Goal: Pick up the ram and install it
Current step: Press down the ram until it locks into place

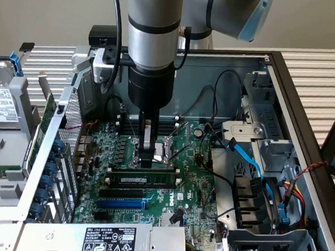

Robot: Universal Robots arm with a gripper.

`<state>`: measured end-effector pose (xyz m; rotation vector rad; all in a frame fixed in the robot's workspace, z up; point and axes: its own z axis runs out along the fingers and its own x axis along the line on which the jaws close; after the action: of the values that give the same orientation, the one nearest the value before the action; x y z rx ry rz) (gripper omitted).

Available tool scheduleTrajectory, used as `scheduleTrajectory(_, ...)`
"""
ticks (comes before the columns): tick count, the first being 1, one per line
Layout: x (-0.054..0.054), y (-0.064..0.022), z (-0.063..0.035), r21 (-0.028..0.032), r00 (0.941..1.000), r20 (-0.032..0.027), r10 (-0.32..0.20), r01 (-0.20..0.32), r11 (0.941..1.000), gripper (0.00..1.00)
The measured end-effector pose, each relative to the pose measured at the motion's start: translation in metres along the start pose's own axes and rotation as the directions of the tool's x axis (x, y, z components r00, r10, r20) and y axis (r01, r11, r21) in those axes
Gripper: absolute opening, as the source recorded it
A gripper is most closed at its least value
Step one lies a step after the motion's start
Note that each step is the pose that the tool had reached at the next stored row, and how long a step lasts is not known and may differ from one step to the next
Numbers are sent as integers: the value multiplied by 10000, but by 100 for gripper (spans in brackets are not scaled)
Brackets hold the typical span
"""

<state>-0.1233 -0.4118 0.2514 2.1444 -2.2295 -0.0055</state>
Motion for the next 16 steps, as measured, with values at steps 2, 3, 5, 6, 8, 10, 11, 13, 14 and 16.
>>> scheduleTrajectory(2, -22, 1, -1, 0, 10000, -1, 2, -2, 10000, 21)
scheduleTrajectory(3, -35, 2, 0, 1, 10000, -1, 2, -2, 10000, 18)
scheduleTrajectory(5, -47, 2, 5, 2, 10000, -14, 6, -6, 10000, 12)
scheduleTrajectory(6, -52, 2, 11, 2, 10000, -26, 8, -8, 10000, 10)
scheduleTrajectory(8, -52, 1, 22, 2, 10000, -60, 9, -9, 10000, 10)
scheduleTrajectory(10, -53, 3, 41, 4, 9999, -115, 15, -15, 10000, 10)
scheduleTrajectory(11, -54, 4, 53, 6, 9999, -138, 16, -16, 10000, 10)
scheduleTrajectory(13, -54, 6, 77, 7, 9998, -181, 19, -19, 10000, 10)
scheduleTrajectory(14, -54, 8, 90, 6, 9998, -185, 20, -20, 10000, 10)
scheduleTrajectory(16, -55, 14, 116, 7, 9998, -185, 20, -20, 10000, 10)
